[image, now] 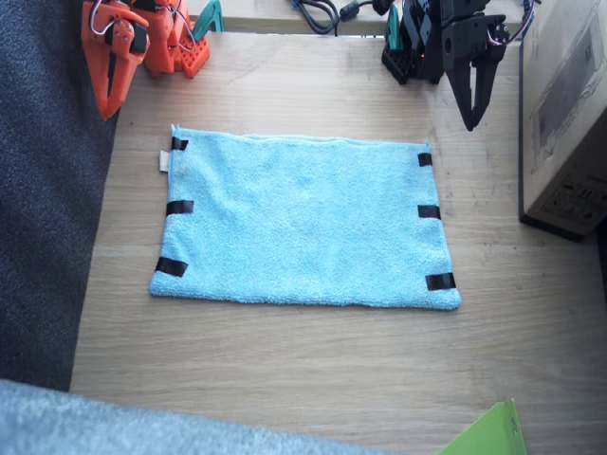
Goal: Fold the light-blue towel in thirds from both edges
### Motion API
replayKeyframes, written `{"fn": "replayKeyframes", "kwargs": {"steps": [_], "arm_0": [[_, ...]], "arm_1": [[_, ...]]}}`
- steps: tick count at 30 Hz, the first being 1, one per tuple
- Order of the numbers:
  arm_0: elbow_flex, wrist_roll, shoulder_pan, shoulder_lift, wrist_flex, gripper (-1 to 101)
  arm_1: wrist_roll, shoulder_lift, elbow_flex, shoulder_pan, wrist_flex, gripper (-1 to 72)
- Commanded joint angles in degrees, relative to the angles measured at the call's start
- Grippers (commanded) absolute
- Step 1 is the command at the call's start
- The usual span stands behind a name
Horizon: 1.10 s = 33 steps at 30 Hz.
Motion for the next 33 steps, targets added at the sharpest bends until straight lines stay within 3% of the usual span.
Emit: {"fn": "replayKeyframes", "kwargs": {"steps": [1,9,23,29,33], "arm_0": [[0.09,0.97,0.18,0.35,0.26,0],[0.09,0.97,0.18,0.35,0.26,0],[-1.32,1.23,-1.93,-0.79,-1.32,0],[-17.84,2.11,-0.18,-20.48,-3.87,0],[-32.70,2.37,-0.18,-37.18,-3.08,0]], "arm_1": [[-7.21,0.35,1.41,1.93,-4.22,-0.1],[-2.55,0.35,1.93,0.09,-5.89,-0.1],[-6.68,-0.97,-2.64,-0.53,-6.06,-0.1],[-8.26,-33.66,-26.81,3.60,-4.66,-0.1],[-9.76,-57.13,-45.97,8.44,0.70,-0.1]]}}
